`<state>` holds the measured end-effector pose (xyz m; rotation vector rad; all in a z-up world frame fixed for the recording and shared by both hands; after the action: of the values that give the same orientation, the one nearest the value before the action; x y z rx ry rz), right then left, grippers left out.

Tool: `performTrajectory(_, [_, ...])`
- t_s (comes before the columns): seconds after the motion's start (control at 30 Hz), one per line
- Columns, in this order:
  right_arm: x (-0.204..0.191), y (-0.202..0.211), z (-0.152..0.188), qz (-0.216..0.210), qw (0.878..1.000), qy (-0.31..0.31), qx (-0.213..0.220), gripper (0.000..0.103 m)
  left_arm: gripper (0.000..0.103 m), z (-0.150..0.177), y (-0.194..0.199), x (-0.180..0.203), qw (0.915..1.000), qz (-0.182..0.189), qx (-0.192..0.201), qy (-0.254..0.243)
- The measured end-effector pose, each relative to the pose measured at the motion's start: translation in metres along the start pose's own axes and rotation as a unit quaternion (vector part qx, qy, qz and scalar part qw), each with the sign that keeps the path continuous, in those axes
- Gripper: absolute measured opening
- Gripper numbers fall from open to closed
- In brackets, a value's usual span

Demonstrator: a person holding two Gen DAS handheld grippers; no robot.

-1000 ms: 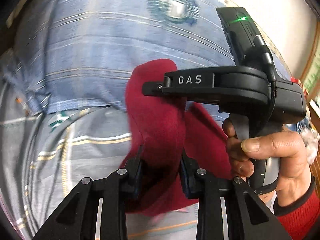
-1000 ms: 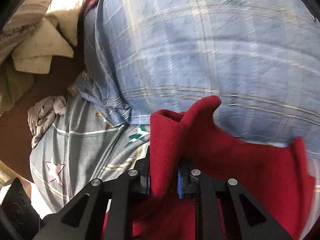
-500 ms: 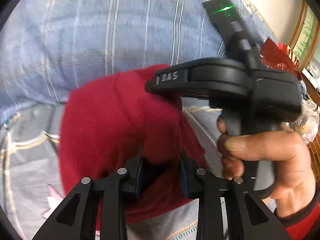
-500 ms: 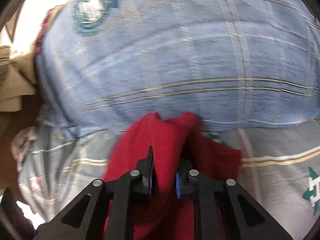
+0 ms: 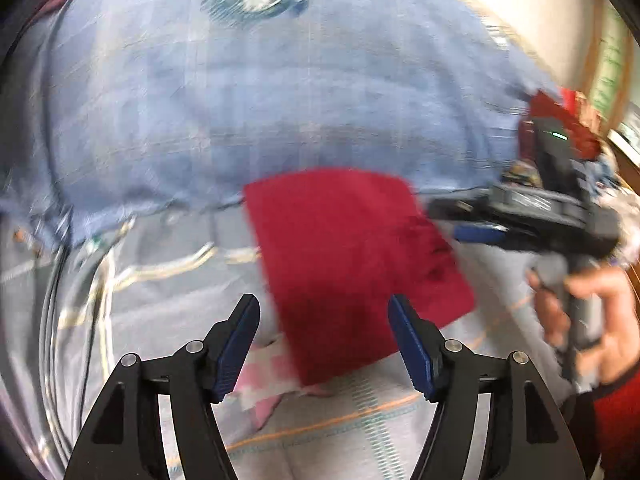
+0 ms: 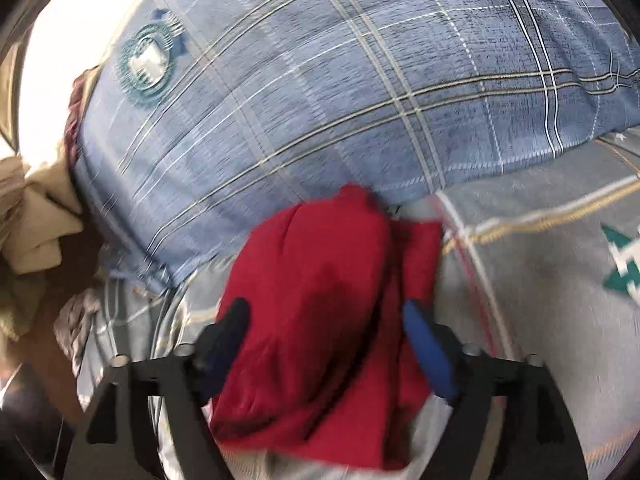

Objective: Fold small clothes

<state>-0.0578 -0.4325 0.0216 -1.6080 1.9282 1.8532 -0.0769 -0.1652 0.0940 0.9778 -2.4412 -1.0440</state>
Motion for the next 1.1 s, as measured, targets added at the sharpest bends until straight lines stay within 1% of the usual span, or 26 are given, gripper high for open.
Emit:
performTrajectory(0.03, [0.000, -0.001, 0.006, 0.003, 1.000, 0.002, -0.010, 0.087, 0.066, 0.005, -0.003, -0.005, 0.9998, 0.000, -0.008, 0.016])
performTrajectory(0.1, [-0.006, -0.015, 0.024, -0.001, 0.999, 0.003, -0.037, 0.087, 0.066, 0.010, -0.008, -0.007, 0.9994, 0.003, -0.015, 0.031])
performTrajectory(0.13, [-0.009, -0.021, 0.029, -0.001, 0.999, 0.009, -0.044, 0.080, 0.066, 0.008, -0.010, -0.005, 0.9993, 0.002, -0.018, 0.032])
performTrajectory(0.17, [-0.012, -0.028, 0.033, 0.003, 0.999, 0.020, -0.047, 0.055, 0.066, 0.007, -0.011, -0.002, 0.9993, 0.001, -0.022, 0.031])
performTrajectory(0.2, [-0.014, -0.033, 0.037, 0.016, 0.998, 0.033, -0.044, 0.040, 0.066, 0.006, -0.011, 0.001, 0.9993, 0.003, -0.023, 0.028])
performTrajectory(0.23, [-0.015, -0.035, 0.038, 0.031, 0.998, 0.043, -0.038, 0.034, 0.066, 0.004, -0.011, 0.003, 0.9995, 0.006, -0.020, 0.025])
performTrajectory(0.27, [-0.017, -0.032, 0.039, 0.038, 0.998, 0.052, -0.028, 0.026, 0.066, 0.004, -0.020, 0.003, 0.9996, 0.007, -0.018, 0.021])
performTrajectory(0.33, [-0.022, -0.013, 0.040, 0.036, 0.996, 0.077, 0.000, 0.023, 0.066, 0.001, -0.024, 0.006, 0.9999, 0.002, -0.012, 0.010])
performTrajectory(0.4, [-0.017, 0.004, 0.041, 0.033, 0.996, 0.082, 0.018, 0.023, 0.066, 0.006, -0.040, 0.008, 0.9997, -0.001, -0.022, 0.005])
performTrajectory(0.43, [-0.008, 0.004, 0.040, 0.043, 0.996, 0.075, 0.017, 0.023, 0.066, 0.007, -0.049, 0.011, 0.9994, 0.002, -0.036, 0.001])
performTrajectory(0.47, [0.003, -0.002, 0.040, 0.058, 0.996, 0.064, 0.006, 0.024, 0.066, 0.011, -0.053, 0.015, 0.9990, 0.003, -0.045, -0.002])
performTrajectory(0.5, [0.013, -0.007, 0.042, 0.067, 0.996, 0.050, -0.005, 0.026, 0.066, 0.013, -0.059, 0.017, 0.9984, 0.002, -0.057, -0.005])
performTrajectory(0.53, [0.019, -0.007, 0.042, 0.069, 0.997, 0.037, -0.008, 0.030, 0.066, 0.014, -0.061, 0.019, 0.9981, 0.000, -0.060, -0.008])
performTrajectory(0.6, [0.023, 0.007, 0.044, 0.054, 0.998, 0.016, -0.002, 0.033, 0.066, 0.012, -0.066, 0.021, 0.9983, -0.004, -0.056, -0.016])
performTrajectory(0.63, [0.021, 0.019, 0.045, 0.048, 0.999, 0.018, 0.010, 0.038, 0.066, 0.010, -0.067, 0.021, 0.9983, -0.007, -0.055, -0.018])
performTrajectory(0.7, [0.011, 0.042, 0.050, 0.044, 0.997, 0.041, 0.039, 0.039, 0.066, 0.008, -0.073, 0.021, 0.9983, -0.008, -0.056, -0.014])
performTrajectory(0.73, [0.003, 0.048, 0.054, 0.033, 0.997, 0.059, 0.041, 0.039, 0.066, 0.007, -0.076, 0.021, 0.9982, -0.006, -0.059, -0.009])
performTrajectory(0.8, [-0.012, 0.046, 0.064, 0.017, 0.996, 0.089, 0.016, 0.040, 0.066, 0.007, -0.079, 0.022, 0.9981, -0.005, -0.061, -0.003])
performTrajectory(0.83, [-0.015, 0.039, 0.069, 0.018, 0.995, 0.095, 0.003, 0.040, 0.066, 0.008, -0.079, 0.023, 0.9980, -0.004, -0.063, 0.000])
performTrajectory(0.9, [-0.014, 0.021, 0.073, 0.034, 0.994, 0.104, -0.008, 0.036, 0.066, 0.009, -0.079, 0.021, 0.9978, -0.004, -0.066, 0.007])
performTrajectory(0.97, [-0.009, 0.015, 0.075, 0.047, 0.994, 0.103, -0.009, 0.013, 0.066, 0.009, -0.072, 0.021, 0.9982, -0.004, -0.060, 0.006])
performTrajectory(1.0, [-0.008, 0.019, 0.078, 0.047, 0.993, 0.108, -0.007, 0.013, 0.067, 0.008, -0.068, 0.020, 0.9985, -0.006, -0.053, 0.004])
performTrajectory(1.03, [-0.007, 0.025, 0.083, 0.045, 0.992, 0.118, -0.002, 0.008, 0.067, 0.005, -0.066, 0.019, 0.9989, -0.011, -0.046, 0.005])
performTrajectory(1.1, [0.001, 0.031, 0.092, 0.069, 0.989, 0.132, 0.006, 0.008, 0.067, 0.002, -0.065, 0.018, 0.9991, -0.010, -0.039, 0.015])
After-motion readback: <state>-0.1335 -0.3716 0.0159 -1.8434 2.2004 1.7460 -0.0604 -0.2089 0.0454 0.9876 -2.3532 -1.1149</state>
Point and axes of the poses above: each gripper's, at about its wrist camera, not at the fingertips, and y roughly against the way its jaws point, x to its right, z to its underside, the point moved 5 cm from there along -y, roughly the way its jaws point, and after that the axes turned 13 degrees about -y, right-handed, at the moved point
